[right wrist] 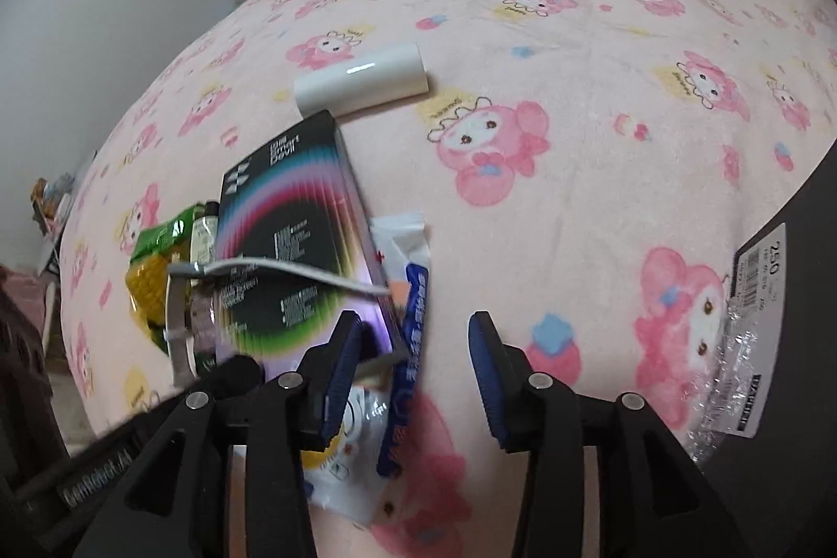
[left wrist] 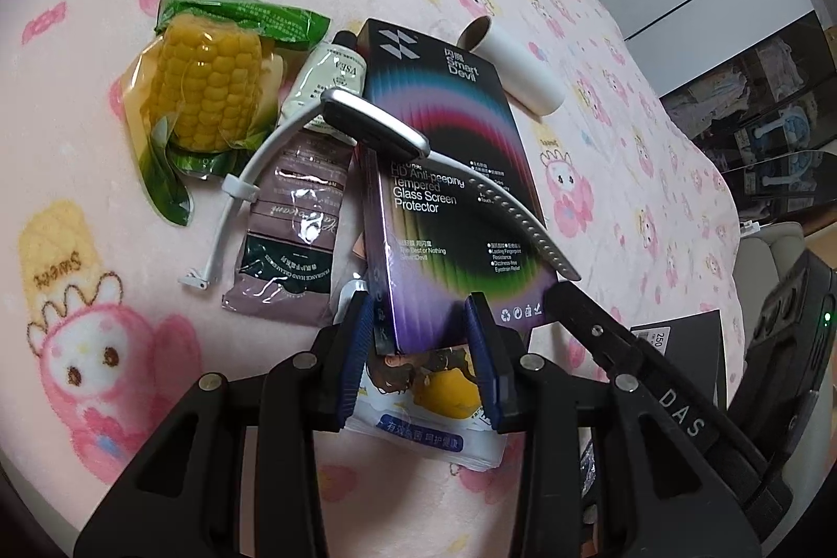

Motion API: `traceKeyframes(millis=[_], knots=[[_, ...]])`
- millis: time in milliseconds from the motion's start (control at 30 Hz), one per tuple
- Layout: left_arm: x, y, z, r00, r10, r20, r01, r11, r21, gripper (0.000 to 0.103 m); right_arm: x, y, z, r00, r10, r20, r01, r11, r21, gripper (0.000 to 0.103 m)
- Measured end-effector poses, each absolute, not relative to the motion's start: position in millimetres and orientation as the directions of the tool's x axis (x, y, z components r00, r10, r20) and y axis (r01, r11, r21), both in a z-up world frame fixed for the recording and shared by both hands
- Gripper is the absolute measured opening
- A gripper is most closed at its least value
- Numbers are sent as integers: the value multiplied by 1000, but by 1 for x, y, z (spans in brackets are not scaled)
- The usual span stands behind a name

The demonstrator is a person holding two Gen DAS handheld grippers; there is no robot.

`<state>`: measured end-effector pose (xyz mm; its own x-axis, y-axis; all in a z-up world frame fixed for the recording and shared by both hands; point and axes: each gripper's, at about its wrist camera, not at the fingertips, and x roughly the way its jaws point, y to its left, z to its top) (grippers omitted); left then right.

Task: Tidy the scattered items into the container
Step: 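Grasp the purple screen-protector box with the left gripper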

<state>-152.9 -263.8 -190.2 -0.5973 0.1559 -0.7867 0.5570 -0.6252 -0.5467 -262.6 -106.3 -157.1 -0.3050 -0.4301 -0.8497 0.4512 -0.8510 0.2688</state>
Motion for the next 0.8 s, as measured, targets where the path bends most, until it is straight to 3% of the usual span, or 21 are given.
traceKeyframes(millis=[500,633,800], knots=[[-136,-242,-183,-555,244,-795,526,-638,-562,31,-222,-91,-136,-218,-525,-823,513,-779,361,25],[-127,-247,-174,-589,173,-789,551,-629,-549,31,-217,-86,-132,-284,-455,-844,506,-819,271,25],[-127,-260,-178,-627,163,-762,560,-586,-586,31,-242,-92,-142,-293,-452,-842,476,-833,282,25]])
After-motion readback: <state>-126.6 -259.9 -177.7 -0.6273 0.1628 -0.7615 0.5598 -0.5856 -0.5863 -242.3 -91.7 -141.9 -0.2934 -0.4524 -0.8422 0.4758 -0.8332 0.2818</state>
